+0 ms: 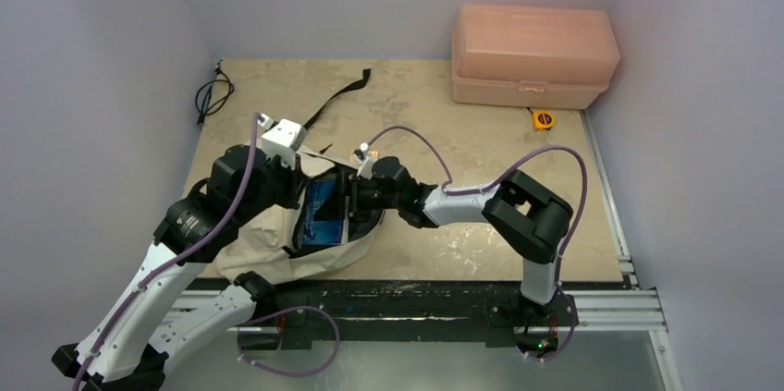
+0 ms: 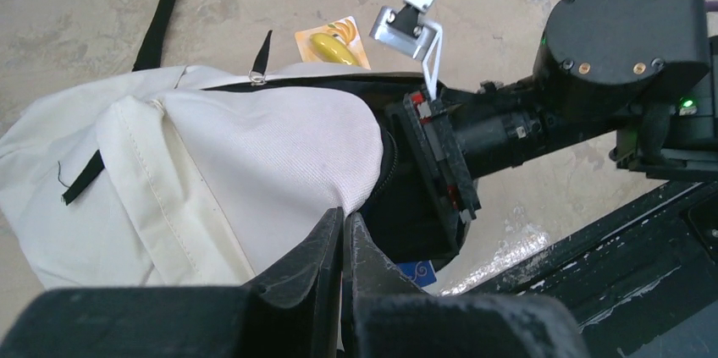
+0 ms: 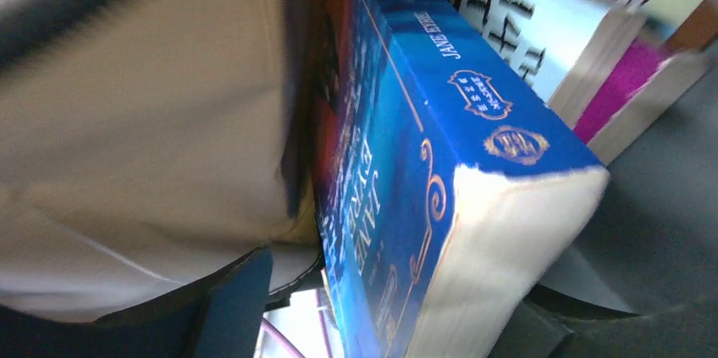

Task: Pack the student bag
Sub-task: Place the book in the student bag.

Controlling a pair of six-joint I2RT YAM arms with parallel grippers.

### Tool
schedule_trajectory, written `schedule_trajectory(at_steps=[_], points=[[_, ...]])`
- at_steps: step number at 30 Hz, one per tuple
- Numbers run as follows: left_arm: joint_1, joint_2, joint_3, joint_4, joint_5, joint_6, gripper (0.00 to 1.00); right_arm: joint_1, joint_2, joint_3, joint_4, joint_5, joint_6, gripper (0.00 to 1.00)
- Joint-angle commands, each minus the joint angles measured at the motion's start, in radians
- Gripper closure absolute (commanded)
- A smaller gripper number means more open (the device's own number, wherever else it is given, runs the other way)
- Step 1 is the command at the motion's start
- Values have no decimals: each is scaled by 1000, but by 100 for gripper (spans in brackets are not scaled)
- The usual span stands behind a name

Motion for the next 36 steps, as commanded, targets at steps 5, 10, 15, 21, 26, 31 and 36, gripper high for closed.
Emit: schedule_trajectory(at_steps=[5,10,15,21,26,31,36], points=[[-1,-50,-20,69,26,-44,100,-34,-221,10,-235,40,-246,5],[-1,-57,-20,57,45,-46,100,-30,-253,-75,-165,1,-227,18],[-1,-53,-28,54,65,-57,100,-24,-139,-80,30,-19,-161,65],[-1,-48,-55,46,62,-79,100,1,-52,55,134,18,-98,96],[-2,-69,-88,39,53,-93,100,2,-100,30,140,71,-63,75],[-1,-78,-104,29,50,-86,100,-3,-201,-32,-28,36,-201,46],[0,-87,-102,16,18,-79,100,-6,-375,-42,-301,99,-422,25]])
